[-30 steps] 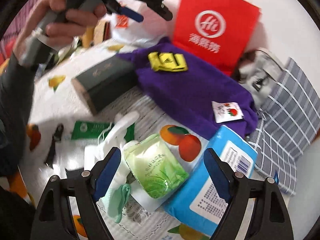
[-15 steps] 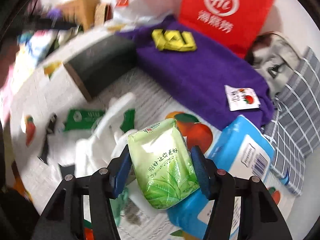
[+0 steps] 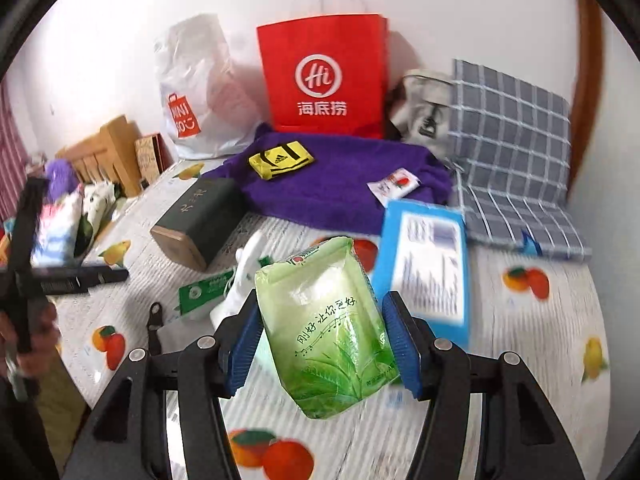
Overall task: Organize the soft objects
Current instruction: 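Lift the green tissue pack with right gripper while left gripper nears watch strap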
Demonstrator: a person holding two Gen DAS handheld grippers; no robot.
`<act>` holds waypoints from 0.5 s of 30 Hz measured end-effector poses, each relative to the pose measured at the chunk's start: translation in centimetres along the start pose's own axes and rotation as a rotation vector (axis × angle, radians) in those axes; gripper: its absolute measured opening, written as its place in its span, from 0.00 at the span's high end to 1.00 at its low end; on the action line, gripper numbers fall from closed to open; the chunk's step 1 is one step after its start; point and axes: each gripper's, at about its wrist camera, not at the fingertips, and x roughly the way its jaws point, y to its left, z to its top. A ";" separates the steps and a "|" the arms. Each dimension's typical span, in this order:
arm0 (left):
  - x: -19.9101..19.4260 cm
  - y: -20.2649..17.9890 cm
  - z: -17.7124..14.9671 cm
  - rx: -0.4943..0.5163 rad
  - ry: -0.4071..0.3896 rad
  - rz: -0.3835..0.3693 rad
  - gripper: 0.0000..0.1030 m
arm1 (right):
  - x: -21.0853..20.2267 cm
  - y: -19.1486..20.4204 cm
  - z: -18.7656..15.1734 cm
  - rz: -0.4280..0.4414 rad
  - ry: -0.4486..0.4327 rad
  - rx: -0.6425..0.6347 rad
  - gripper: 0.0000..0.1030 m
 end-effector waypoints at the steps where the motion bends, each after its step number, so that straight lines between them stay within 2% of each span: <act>1: 0.6 -0.5 -1.0 0.010 0.023 0.008 0.35 | -0.4 -0.2 -0.7 0.006 -0.003 0.011 0.43; 4: 1.8 -1.5 -3.0 0.028 0.064 0.065 0.35 | -1.1 -0.6 -2.8 0.009 -0.004 0.024 0.43; 6: 2.7 -2.3 -4.0 0.046 0.096 0.076 0.35 | -1.3 -1.1 -4.4 -0.021 0.005 0.030 0.42; 9: 3.0 -3.6 -4.9 0.087 0.053 0.161 0.35 | -0.8 -2.5 -6.8 -0.050 0.038 0.080 0.42; 11: 3.3 -4.4 -5.2 0.116 0.022 0.216 0.31 | -0.6 -3.2 -8.0 -0.060 0.052 0.097 0.42; 15: 3.5 -5.1 -5.4 0.122 -0.002 0.250 0.33 | 0.1 -3.8 -9.5 -0.093 0.060 0.092 0.42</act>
